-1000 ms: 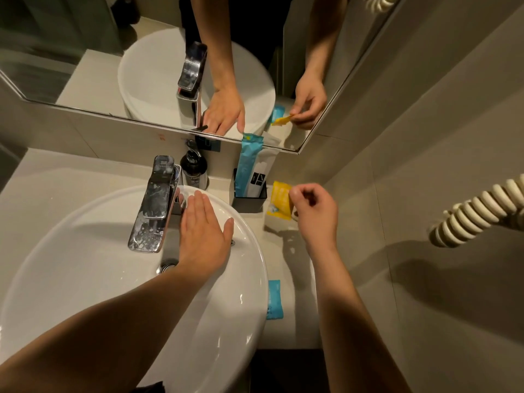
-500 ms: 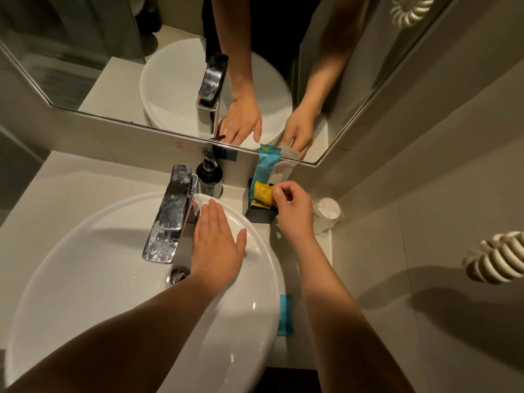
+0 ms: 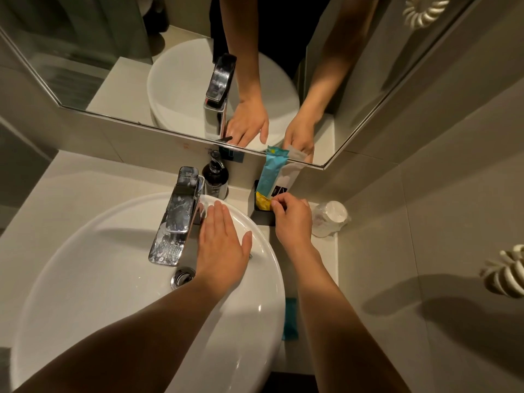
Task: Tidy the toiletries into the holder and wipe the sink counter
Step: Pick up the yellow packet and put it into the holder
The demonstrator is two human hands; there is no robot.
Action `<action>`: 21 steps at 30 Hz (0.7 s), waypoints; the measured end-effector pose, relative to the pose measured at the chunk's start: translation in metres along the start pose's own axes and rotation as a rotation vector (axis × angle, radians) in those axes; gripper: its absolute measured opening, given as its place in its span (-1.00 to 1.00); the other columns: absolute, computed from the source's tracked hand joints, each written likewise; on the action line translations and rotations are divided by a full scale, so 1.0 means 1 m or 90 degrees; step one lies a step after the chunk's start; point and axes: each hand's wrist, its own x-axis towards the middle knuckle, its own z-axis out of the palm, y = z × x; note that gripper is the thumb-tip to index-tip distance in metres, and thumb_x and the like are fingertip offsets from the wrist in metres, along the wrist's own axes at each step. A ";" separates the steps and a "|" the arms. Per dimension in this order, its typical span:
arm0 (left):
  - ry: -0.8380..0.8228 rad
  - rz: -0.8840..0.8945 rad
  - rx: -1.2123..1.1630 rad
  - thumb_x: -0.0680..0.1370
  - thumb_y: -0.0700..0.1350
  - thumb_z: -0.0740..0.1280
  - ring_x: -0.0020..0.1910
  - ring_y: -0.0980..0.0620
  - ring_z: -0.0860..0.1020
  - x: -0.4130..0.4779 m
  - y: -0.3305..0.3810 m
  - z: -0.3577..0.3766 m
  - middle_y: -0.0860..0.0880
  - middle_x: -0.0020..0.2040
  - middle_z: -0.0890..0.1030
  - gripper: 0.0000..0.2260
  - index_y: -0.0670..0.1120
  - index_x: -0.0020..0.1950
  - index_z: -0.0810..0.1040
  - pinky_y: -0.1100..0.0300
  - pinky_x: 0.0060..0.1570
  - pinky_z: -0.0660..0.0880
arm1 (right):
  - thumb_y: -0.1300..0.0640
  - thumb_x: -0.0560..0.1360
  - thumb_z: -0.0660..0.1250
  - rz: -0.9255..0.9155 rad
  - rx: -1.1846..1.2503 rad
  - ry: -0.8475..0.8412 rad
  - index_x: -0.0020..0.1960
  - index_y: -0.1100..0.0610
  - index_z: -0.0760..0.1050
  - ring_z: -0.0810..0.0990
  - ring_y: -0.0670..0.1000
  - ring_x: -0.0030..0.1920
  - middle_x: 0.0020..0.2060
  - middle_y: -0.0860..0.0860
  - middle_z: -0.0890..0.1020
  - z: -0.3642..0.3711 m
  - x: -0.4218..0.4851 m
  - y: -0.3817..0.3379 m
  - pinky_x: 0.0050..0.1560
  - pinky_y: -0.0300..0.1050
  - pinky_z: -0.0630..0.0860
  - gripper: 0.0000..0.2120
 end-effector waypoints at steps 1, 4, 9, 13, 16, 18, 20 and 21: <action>-0.002 0.000 0.001 0.66 0.23 -0.01 0.65 -0.13 -0.06 0.000 0.000 0.000 -0.18 0.67 -0.05 -0.27 -0.21 0.63 -0.18 -0.07 0.61 0.02 | 0.00 0.64 0.32 0.004 -0.017 0.001 0.16 -0.05 0.65 0.44 -0.11 -0.03 0.10 0.02 0.63 0.001 0.000 0.000 -0.05 -0.24 0.37 -0.83; -0.002 0.002 0.001 0.66 0.23 -0.02 0.65 -0.13 -0.07 0.000 0.000 -0.001 -0.18 0.67 -0.06 -0.27 -0.21 0.63 -0.18 -0.06 0.61 0.00 | -0.01 0.64 0.32 0.011 -0.033 0.013 0.24 -0.01 0.66 0.41 -0.10 0.01 0.14 0.04 0.65 0.001 0.001 0.000 0.03 -0.19 0.39 -0.76; -0.010 0.004 0.007 0.66 0.24 -0.04 0.65 -0.13 -0.09 0.000 0.000 -0.001 -0.18 0.67 -0.09 -0.27 -0.21 0.63 -0.20 -0.06 0.61 -0.02 | 0.03 0.64 0.33 0.002 0.032 0.045 0.26 0.02 0.66 0.52 -0.06 0.08 0.14 0.04 0.66 -0.007 -0.007 -0.003 0.14 -0.15 0.49 -0.75; -0.015 0.004 0.014 0.66 0.24 -0.05 0.65 -0.14 -0.10 0.000 0.001 -0.002 -0.18 0.67 -0.10 -0.27 -0.21 0.63 -0.20 -0.05 0.60 -0.06 | 0.06 0.62 0.36 0.026 0.124 0.069 0.18 0.05 0.69 0.60 -0.02 0.05 0.04 0.01 0.69 -0.024 -0.020 0.003 0.11 -0.10 0.57 -0.80; -0.020 0.007 0.012 0.67 0.23 -0.08 0.65 -0.14 -0.13 -0.002 0.002 -0.004 -0.20 0.67 -0.11 -0.27 -0.23 0.63 -0.21 -0.06 0.61 -0.08 | 0.15 0.61 0.37 0.041 0.206 0.082 0.08 0.12 0.69 0.61 -0.09 -0.08 -0.09 -0.03 0.69 -0.046 -0.043 0.012 -0.05 -0.28 0.48 -0.86; -0.028 0.007 0.014 0.67 0.23 -0.09 0.65 -0.15 -0.14 -0.004 0.002 -0.005 -0.20 0.67 -0.13 -0.27 -0.23 0.62 -0.23 -0.07 0.61 -0.08 | 0.13 0.61 0.36 0.074 0.220 0.059 0.07 0.10 0.67 0.60 -0.14 -0.08 -0.10 -0.07 0.68 -0.057 -0.063 0.023 -0.09 -0.34 0.48 -0.88; -0.031 0.005 0.014 0.66 0.24 -0.09 0.65 -0.15 -0.14 -0.004 0.002 -0.006 -0.20 0.67 -0.14 -0.27 -0.22 0.62 -0.24 -0.08 0.61 -0.07 | 0.11 0.62 0.36 0.117 0.215 0.017 0.07 0.02 0.65 0.62 -0.15 -0.06 -0.09 -0.12 0.67 -0.062 -0.084 0.038 -0.08 -0.35 0.49 -0.90; -0.032 0.004 0.014 0.66 0.23 -0.08 0.65 -0.15 -0.13 -0.004 0.002 -0.007 -0.20 0.67 -0.13 -0.27 -0.22 0.62 -0.23 -0.09 0.61 -0.06 | 0.11 0.62 0.36 0.137 0.213 0.000 0.06 -0.01 0.64 0.62 -0.15 -0.07 -0.10 -0.13 0.67 -0.063 -0.094 0.046 -0.09 -0.35 0.49 -0.91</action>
